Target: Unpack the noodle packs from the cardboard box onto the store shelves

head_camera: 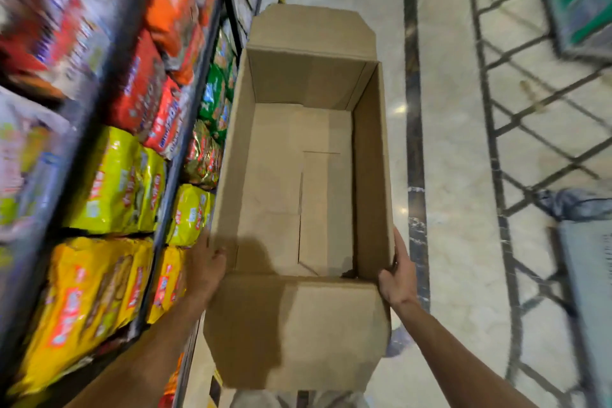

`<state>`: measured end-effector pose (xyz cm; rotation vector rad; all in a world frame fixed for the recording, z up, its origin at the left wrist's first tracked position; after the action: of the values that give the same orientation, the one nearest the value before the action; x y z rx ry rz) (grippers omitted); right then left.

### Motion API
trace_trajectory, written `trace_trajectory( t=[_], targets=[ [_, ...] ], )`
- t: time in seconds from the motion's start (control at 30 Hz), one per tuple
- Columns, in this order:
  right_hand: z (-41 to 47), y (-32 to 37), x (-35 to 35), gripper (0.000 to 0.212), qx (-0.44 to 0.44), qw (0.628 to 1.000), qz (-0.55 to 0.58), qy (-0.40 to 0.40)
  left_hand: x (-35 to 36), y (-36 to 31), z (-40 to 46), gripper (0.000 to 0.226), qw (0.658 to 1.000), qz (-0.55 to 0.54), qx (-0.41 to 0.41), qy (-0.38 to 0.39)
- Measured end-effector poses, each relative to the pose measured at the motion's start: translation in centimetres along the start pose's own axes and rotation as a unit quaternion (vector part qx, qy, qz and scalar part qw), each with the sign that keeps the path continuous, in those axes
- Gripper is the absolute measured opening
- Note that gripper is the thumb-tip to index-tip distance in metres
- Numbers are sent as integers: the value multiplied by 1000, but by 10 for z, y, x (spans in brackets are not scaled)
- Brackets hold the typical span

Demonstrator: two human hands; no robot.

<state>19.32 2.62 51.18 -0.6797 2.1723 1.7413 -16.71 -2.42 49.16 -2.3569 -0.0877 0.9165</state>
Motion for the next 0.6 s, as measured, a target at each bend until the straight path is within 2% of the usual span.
trace_trajectory(
  t=[0.07, 0.13, 0.27, 0.6],
  targets=[
    [-13, 38, -22, 97, -37, 999, 2, -12, -23, -21, -28, 61, 999, -32, 18, 14],
    [-18, 66, -42, 99, -62, 997, -2, -42, -41, -40, -45, 68, 998, -39, 48, -3],
    [-28, 110, -75, 104, -65, 995, -2, -77, -67, -83, -75, 65, 997, -45, 66, -20],
    [-36, 157, -155, 101, -108, 983, 21, -146, -69, -169, -115, 65, 984, -88, 155, -1]
  ],
)
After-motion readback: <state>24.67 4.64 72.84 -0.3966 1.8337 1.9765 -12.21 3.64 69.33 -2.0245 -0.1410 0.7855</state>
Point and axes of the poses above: each hand's wrist, its own z-axis towards the middle knuckle, its own x-axis out of the palm, y = z × x, the point moved 1 cm from there along z, towards the middle knuckle, and after that the axes turned 14 degrees about -x, right-handed, at the moved point
